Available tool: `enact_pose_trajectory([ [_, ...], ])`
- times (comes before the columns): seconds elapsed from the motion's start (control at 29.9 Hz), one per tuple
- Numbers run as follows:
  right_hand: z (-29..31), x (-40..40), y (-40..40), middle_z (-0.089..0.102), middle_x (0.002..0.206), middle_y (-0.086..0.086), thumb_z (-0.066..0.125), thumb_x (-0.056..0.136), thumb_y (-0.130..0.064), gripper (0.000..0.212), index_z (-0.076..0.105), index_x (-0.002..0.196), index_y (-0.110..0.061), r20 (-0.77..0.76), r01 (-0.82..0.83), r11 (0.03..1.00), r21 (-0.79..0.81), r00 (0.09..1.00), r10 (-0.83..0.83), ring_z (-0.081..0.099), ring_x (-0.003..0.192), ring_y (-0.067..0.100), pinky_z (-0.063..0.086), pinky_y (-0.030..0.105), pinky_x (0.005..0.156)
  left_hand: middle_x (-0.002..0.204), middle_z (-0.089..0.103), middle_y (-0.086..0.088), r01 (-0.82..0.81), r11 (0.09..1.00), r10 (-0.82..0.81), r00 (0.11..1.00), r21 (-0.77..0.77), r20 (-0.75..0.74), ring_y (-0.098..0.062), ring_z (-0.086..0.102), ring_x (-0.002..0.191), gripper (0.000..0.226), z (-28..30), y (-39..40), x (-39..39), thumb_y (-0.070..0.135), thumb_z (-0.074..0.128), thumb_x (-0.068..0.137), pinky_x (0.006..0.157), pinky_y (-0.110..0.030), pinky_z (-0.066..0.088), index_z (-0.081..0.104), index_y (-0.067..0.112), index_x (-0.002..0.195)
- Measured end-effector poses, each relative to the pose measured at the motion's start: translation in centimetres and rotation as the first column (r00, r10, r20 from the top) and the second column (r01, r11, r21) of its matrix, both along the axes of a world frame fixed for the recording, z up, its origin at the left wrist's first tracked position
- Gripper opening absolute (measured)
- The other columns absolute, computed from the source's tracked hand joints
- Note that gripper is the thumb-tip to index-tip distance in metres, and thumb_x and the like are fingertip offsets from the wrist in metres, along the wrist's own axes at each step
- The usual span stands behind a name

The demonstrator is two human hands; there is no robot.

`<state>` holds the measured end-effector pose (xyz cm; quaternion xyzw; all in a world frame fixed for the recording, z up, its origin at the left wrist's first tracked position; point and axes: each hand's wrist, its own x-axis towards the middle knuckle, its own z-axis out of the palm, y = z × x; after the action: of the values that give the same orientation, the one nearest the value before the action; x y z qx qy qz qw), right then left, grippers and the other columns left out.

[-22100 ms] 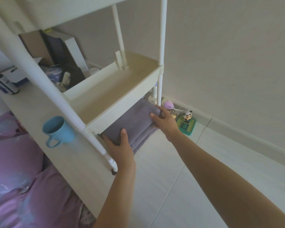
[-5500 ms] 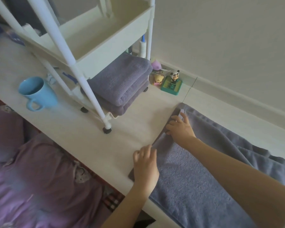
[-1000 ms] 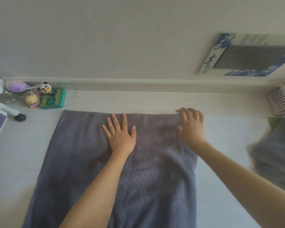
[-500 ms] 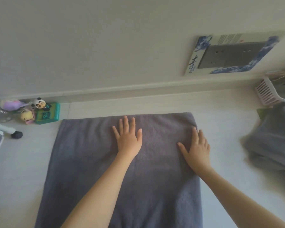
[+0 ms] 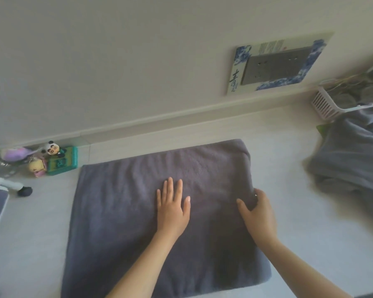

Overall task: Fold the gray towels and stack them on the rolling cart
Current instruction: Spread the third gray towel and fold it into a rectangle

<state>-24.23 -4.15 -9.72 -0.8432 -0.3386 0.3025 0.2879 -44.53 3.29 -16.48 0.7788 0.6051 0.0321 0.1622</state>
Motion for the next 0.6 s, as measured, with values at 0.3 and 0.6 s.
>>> enact_pose_trajectory([
  [0.3,0.5,-7.4,-0.9,0.067,0.098,-0.005,0.048,0.095,-0.031,0.021,0.066,0.102,-0.021,0.051,-0.33,0.943,0.038,0.943,0.328,0.057,0.086,0.01,0.04,0.024,0.078,0.158,0.005,-0.012,-0.065,0.998,0.065,0.99,-0.006,0.129,-0.022,-0.001,0.147,0.079,1.0,-2.1,-3.3,0.056,0.001,0.085,0.117,-0.036,-0.009,0.016,0.015,0.15],
  [0.6,-3.6,-10.4,-2.6,0.055,0.11,0.007,0.057,0.085,-0.051,0.041,0.054,0.105,-0.015,0.361,0.018,0.99,-0.138,0.932,0.033,0.047,0.104,0.028,0.034,0.036,0.09,0.159,-0.005,-0.006,-0.031,0.998,0.034,0.998,-0.055,0.05,-0.018,-0.009,0.147,0.089,0.6,-2.5,-4.0,0.06,-0.012,0.075,0.113,-0.034,-0.016,0.008,0.018,0.152],
])
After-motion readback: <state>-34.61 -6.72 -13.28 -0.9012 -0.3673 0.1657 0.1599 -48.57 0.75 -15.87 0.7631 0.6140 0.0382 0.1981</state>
